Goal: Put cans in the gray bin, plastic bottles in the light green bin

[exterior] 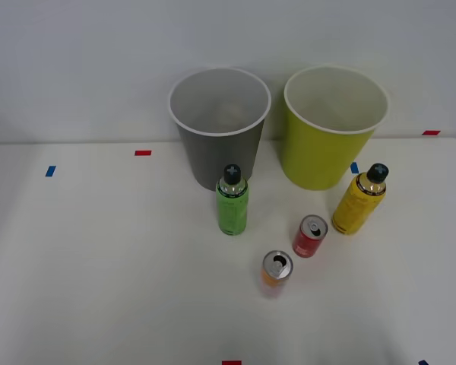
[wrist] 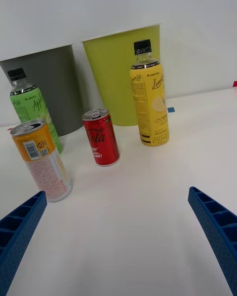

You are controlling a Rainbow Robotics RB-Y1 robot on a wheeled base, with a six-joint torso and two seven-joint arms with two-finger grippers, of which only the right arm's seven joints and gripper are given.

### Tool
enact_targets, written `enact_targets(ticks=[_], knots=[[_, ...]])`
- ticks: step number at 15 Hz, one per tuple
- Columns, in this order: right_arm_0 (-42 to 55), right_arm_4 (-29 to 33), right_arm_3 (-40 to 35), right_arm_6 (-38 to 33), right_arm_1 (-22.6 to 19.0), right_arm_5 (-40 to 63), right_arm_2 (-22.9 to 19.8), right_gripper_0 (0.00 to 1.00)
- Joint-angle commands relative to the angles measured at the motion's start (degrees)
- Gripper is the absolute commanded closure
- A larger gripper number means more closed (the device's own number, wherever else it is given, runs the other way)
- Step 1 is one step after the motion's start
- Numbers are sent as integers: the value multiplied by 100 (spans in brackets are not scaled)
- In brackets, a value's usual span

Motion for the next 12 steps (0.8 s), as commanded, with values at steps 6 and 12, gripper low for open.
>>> enact_targets(ticks=[6, 12], knots=[[0, 0, 0, 0, 0, 0, 0, 0], [0, 0, 0, 0, 0, 0, 0, 0]])
